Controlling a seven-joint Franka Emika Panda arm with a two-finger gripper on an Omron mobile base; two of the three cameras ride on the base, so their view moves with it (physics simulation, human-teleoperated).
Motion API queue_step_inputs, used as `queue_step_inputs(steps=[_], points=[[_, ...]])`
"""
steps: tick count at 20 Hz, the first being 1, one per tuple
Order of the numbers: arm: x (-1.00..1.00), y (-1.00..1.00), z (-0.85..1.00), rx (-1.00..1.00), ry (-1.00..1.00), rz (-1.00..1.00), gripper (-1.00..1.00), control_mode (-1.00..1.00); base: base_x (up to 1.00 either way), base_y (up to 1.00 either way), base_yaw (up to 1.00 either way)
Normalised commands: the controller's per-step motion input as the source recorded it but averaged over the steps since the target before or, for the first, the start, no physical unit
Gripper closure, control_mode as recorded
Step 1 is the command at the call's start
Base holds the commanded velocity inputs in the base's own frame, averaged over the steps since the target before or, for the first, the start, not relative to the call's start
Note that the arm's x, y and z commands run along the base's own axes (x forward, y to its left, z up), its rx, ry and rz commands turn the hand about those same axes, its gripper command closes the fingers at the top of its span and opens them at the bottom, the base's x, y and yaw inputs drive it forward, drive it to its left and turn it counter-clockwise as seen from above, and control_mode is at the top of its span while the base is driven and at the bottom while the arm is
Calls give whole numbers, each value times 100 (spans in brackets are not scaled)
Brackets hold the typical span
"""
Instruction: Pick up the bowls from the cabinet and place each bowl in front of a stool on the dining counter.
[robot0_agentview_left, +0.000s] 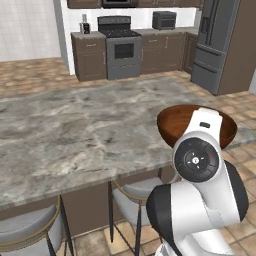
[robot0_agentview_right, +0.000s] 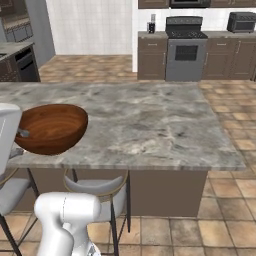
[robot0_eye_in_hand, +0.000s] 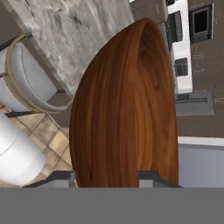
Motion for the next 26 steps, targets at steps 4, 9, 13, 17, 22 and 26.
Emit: queue_step_inputs(steps=[4,9,13,17,22,26], points=[[0,0,0,0,0,0,100,100,23,0,0],[0,0,0,0,0,0,100,100,1,0,0],[0,0,0,0,0,0,100,100,0,0,0],[5,0,0,0,0,0,100,-100,0,0,0],[47,0,-3,2,0,0,100,-100,0,0,0],[60,6,-11,2,0,-2,100,-100,0,0,0]])
